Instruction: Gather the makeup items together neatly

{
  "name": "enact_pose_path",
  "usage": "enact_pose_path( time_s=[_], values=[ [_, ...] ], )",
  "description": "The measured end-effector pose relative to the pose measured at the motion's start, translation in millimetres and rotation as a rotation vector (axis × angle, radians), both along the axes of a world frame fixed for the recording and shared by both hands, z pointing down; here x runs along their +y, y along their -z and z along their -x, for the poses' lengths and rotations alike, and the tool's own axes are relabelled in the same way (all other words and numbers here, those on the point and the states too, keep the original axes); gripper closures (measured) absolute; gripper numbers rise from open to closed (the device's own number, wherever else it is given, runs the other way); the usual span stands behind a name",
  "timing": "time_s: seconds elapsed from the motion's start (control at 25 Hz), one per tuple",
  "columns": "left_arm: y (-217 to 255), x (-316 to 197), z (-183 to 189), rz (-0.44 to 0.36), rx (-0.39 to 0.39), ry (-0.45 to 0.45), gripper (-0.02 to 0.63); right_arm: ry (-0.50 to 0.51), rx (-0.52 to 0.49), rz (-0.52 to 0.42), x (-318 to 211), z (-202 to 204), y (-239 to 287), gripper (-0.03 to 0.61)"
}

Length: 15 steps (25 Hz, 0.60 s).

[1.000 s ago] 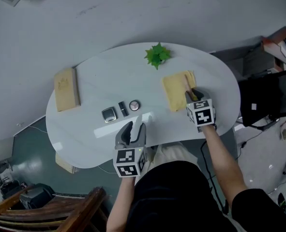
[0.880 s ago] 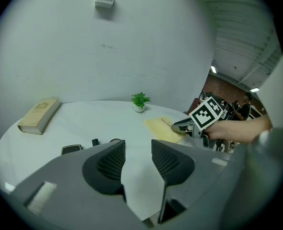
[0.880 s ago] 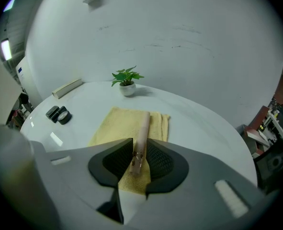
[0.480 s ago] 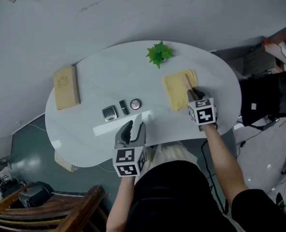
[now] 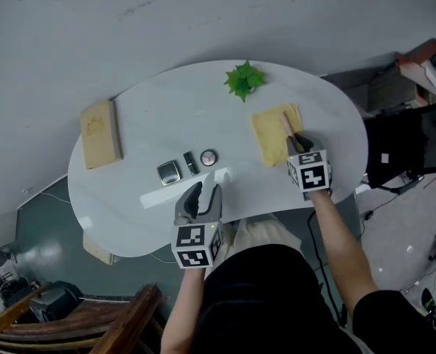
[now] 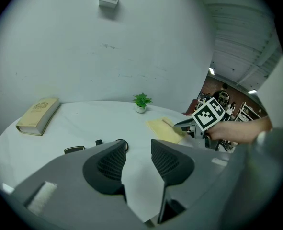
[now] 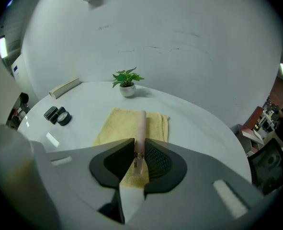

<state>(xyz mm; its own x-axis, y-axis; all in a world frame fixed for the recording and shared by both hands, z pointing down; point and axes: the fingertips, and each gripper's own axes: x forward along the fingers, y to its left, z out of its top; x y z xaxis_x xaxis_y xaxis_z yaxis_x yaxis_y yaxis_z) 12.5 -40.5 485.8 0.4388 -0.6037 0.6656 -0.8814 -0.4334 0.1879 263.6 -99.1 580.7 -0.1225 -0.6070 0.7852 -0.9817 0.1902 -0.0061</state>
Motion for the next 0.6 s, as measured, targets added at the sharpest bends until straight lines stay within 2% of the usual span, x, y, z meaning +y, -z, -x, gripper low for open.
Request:
enact_pose_path(
  time_s=[0.28, 0.6],
  values=[
    [2, -6, 7, -0.003, 0.024, -0.042, 0.454, -0.039, -0.005, -0.024, 2, 13, 18, 0.505],
    [6, -14, 20, -0.019, 0.045, -0.113, 0.454, -0.047, -0.014, -0.048, 5, 51, 37, 0.505]
  ],
)
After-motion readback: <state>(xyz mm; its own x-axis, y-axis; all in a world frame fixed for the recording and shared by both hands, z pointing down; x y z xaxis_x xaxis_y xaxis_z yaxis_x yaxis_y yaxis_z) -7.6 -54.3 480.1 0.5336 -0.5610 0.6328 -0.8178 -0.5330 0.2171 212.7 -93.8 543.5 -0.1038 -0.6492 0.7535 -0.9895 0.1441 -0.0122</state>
